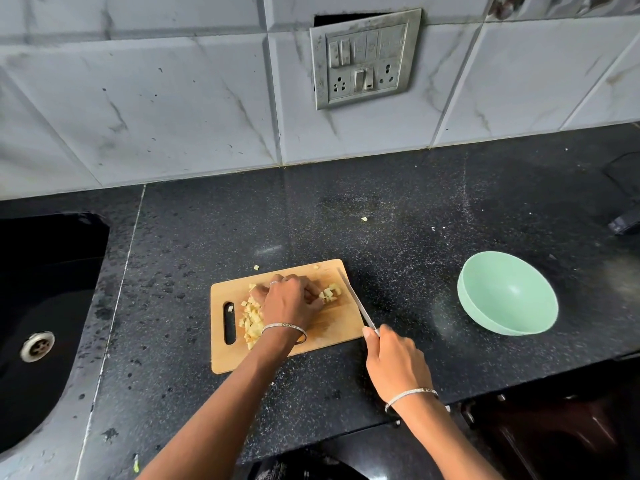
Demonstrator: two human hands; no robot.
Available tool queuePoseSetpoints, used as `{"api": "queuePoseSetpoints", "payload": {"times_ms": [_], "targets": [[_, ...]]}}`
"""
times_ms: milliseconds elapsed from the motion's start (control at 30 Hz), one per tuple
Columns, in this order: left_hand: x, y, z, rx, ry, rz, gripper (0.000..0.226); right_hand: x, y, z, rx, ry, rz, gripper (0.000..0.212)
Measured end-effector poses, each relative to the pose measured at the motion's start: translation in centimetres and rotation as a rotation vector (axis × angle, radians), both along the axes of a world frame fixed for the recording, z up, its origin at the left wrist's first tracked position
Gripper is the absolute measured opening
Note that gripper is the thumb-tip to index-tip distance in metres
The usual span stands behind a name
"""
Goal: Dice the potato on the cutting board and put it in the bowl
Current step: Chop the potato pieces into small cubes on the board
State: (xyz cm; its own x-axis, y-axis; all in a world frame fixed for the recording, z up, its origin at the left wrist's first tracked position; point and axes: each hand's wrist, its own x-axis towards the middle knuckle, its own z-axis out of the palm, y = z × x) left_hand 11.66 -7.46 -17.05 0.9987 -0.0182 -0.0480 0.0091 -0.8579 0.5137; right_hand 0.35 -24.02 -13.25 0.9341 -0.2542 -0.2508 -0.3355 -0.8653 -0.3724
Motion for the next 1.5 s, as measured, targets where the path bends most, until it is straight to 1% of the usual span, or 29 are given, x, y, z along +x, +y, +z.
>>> {"api": "queuePoseSetpoints", "payload": {"times_ms": [67,167,267,400,500,567,700,867,1000,1133,1267,1500], "targets": [[-0.3,0.0,0.6,0.049,-0.032,0.017,0.012,0.0,-0.1,-0.2,0.011,0.007,-0.009,0.038],[-0.8,0.6,1.4,0.116,-0.018,0.044,0.016,0.2,-0.3,-0.4,0.016,0.015,-0.004,0.039],[-1.0,1.2,1.9,0.076,-0.032,0.070,0.006,0.3,-0.1,-0.5,0.020,0.028,0.024,0.037],[-1.4,1.6,3.0,0.131,-0.077,0.148,0.017,0.1,0.5,-0.4,0.070,0.055,0.043,0.035],[-1.5,1.4,3.4,0.118,-0.090,0.086,0.017,-0.1,0.9,-0.4,0.122,0.070,0.068,0.035],[-1.4,1.0,3.3,0.095,-0.059,0.032,0.016,0.0,1.0,-0.4,0.149,0.065,0.075,0.035],[-1.4,-0.2,2.7,0.154,-0.016,-0.013,0.027,0.1,0.6,-0.4,0.152,0.025,0.051,0.036],[-0.6,-0.5,1.1,-0.005,-0.010,-0.007,0.035,-0.3,0.4,-0.1,0.154,0.036,0.053,0.039],[-0.6,-1.0,1.2,0.025,-0.053,0.019,0.026,-0.6,0.5,-0.2,0.174,0.055,0.052,0.040],[-0.8,-1.1,1.8,0.093,-0.038,0.063,0.016,-0.5,0.6,-0.5,0.191,0.066,0.050,0.044],[-0.8,-1.2,1.9,0.055,-0.033,0.094,0.012,-0.3,0.5,-0.7,0.171,0.048,0.047,0.043],[-0.4,-0.4,2.0,0.091,-0.024,0.092,0.006,0.1,-0.2,-1.0,0.166,0.018,0.060,0.046]]}}
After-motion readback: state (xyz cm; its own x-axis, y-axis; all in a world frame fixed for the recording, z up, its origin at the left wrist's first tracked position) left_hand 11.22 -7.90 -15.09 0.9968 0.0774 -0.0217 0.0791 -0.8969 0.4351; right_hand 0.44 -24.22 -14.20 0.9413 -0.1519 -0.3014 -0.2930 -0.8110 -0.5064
